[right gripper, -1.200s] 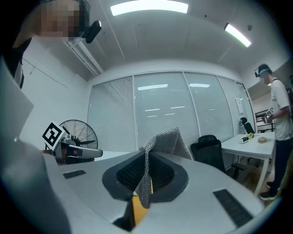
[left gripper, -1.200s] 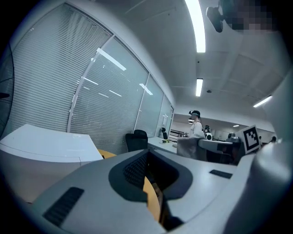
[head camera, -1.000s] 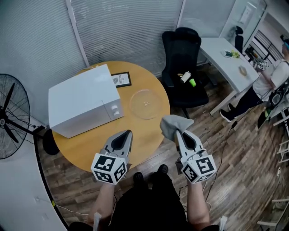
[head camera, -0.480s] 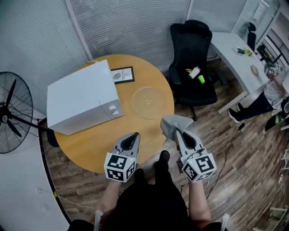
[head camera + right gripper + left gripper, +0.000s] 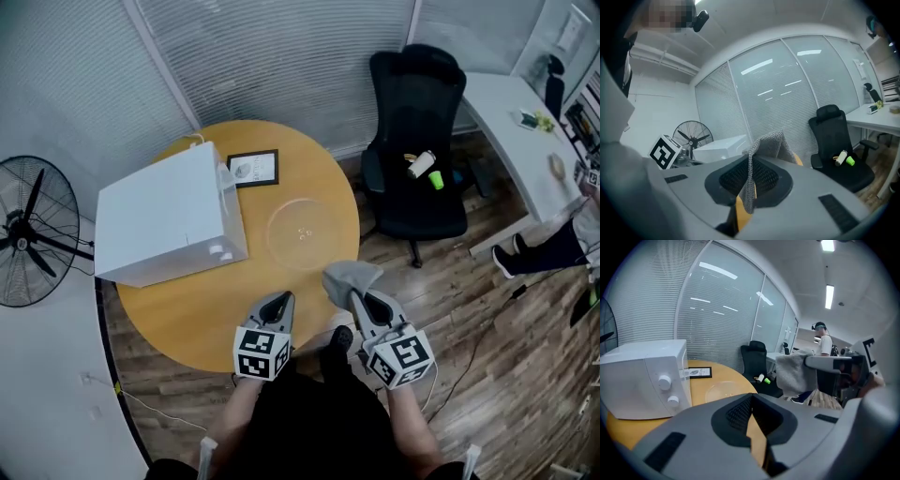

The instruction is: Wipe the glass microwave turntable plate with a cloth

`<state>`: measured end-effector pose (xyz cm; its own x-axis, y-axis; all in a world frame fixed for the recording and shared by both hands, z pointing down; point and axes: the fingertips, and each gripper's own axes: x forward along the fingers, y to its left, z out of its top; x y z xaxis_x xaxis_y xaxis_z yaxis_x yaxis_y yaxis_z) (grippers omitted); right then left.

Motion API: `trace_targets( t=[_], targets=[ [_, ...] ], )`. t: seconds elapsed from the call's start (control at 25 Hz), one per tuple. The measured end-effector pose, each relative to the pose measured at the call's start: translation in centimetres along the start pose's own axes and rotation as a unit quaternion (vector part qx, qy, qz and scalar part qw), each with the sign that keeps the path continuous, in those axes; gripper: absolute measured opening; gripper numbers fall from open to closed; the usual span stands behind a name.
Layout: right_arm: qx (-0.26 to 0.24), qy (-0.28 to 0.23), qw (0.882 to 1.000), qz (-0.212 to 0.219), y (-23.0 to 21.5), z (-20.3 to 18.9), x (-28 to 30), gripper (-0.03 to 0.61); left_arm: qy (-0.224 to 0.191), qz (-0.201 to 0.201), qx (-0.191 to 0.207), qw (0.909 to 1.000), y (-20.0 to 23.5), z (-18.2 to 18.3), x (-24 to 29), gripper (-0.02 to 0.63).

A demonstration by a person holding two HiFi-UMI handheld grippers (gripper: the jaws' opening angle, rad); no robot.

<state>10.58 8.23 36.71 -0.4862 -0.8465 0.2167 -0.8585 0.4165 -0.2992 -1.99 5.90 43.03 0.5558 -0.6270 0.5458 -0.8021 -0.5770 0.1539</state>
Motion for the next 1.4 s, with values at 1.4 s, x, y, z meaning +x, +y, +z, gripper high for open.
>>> trace_targets(
  t=[1.4],
  targets=[
    [-0.047,0.146,0.988,0.015,-7.0,-6.0,14.1,0.021,0.133,0.076,-0.058,0.9865,12.2,-8.5,15.4,-0.002]
  ],
)
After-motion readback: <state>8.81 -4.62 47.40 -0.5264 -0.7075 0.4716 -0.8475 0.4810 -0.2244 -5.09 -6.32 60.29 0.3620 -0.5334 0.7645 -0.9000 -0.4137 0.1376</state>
